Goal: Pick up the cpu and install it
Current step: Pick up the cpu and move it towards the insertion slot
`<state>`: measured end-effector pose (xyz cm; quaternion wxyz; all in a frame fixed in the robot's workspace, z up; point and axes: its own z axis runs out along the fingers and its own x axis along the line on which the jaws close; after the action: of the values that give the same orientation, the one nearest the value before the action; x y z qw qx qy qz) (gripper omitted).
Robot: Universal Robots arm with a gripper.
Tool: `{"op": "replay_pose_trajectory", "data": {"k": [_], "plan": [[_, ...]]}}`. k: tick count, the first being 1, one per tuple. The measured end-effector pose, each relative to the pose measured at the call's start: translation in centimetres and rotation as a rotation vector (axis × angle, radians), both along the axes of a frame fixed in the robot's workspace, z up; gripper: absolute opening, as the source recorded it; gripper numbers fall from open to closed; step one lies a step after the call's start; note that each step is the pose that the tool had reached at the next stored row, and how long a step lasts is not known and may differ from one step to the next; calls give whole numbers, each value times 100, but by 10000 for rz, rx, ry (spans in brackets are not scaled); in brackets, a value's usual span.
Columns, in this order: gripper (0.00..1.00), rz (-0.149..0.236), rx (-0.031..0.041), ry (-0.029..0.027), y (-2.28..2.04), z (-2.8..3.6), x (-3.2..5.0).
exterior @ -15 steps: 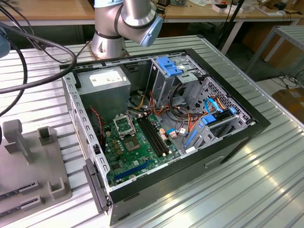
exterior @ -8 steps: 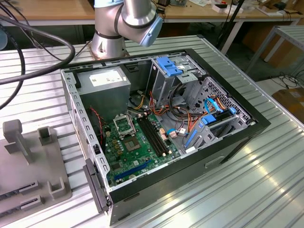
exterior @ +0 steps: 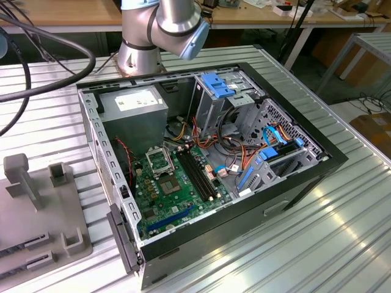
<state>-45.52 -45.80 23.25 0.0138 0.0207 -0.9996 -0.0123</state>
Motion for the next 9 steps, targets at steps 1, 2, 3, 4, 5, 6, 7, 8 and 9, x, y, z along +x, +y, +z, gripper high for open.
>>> {"op": "replay_pose_trajectory", "data": {"k": [1,2,3,4,5,6,7,8,9], "plan": [[45,-1,-1,2,0,7,0],[45,0,0,1,0,13,0],[45,0,2,-2,0,15,0],[45,0,1,-1,0,17,0],[45,0,1,0,0,20,0],[45,0,-1,2,0,24,0],[45,0,-1,2,0,28,0],[45,0,-1,3,0,38,0],[45,0,0,1,0,44,0]]}}
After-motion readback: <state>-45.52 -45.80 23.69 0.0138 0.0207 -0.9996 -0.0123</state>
